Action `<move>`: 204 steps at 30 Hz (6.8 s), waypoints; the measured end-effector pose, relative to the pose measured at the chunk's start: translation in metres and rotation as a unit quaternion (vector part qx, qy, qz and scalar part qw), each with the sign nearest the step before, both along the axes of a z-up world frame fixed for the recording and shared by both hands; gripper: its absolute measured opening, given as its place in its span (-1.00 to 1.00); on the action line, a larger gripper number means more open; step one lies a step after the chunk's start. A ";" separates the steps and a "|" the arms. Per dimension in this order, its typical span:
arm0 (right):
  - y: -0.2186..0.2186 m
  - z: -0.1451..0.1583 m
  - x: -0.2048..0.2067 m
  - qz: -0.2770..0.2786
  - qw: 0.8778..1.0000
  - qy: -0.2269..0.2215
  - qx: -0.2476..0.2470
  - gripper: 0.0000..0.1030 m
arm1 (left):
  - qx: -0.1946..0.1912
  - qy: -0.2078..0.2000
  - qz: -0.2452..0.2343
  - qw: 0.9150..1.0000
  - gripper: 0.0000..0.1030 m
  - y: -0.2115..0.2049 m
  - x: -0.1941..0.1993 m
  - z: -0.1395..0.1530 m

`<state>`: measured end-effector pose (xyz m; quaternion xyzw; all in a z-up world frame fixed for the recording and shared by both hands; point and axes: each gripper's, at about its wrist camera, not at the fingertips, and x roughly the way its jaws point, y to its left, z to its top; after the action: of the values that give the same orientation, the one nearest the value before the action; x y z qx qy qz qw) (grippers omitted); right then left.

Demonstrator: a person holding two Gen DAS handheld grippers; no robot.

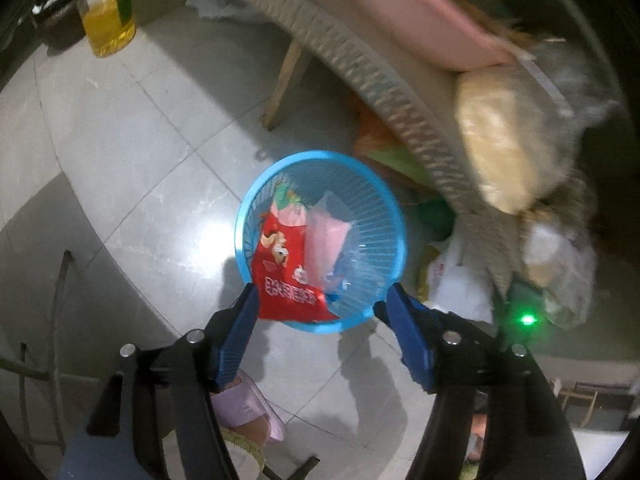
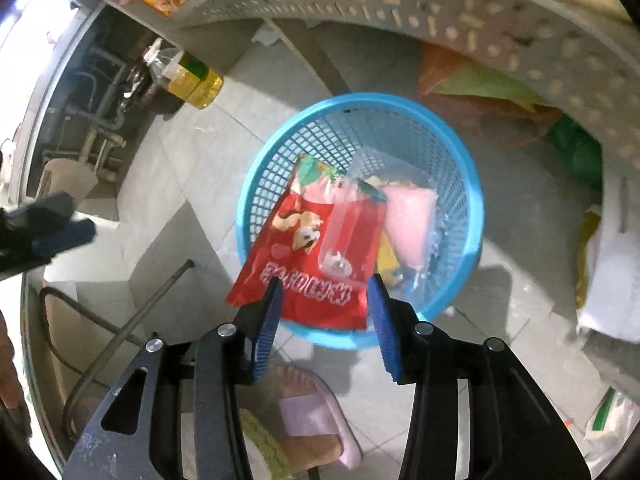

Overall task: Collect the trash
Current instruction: 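Open both grippers to drop the bag and container into the basket, then return both tools to the table above the remaining trash, then grasp the green drink bottle with the left gripper, then grasp the red DRINK MILK can with the right gripper while the left gripper holds the bottle, then carry the green bottle and red can over the blue wastebasket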

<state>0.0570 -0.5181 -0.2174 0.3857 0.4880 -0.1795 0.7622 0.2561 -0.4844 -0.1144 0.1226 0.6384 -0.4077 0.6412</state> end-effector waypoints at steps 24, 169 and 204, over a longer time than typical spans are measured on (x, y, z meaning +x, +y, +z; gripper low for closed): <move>0.161 0.211 -0.011 0.140 0.961 -0.175 -0.163 0.71 | -0.206 -0.207 0.152 0.944 0.82 0.339 -0.105 0.161; 0.538 0.167 0.349 0.506 0.861 -0.025 -0.046 0.29 | -0.153 -0.111 0.466 0.864 0.22 0.608 -0.098 0.069; 0.531 0.189 0.330 0.517 0.852 -0.062 -0.052 0.19 | -0.146 -0.141 0.468 0.860 0.21 0.602 -0.103 0.088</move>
<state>0.3871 0.0134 -0.0281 0.0479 0.5590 0.2401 0.7922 0.1536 0.1175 -0.0260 -0.2295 0.4566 -0.1268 0.8502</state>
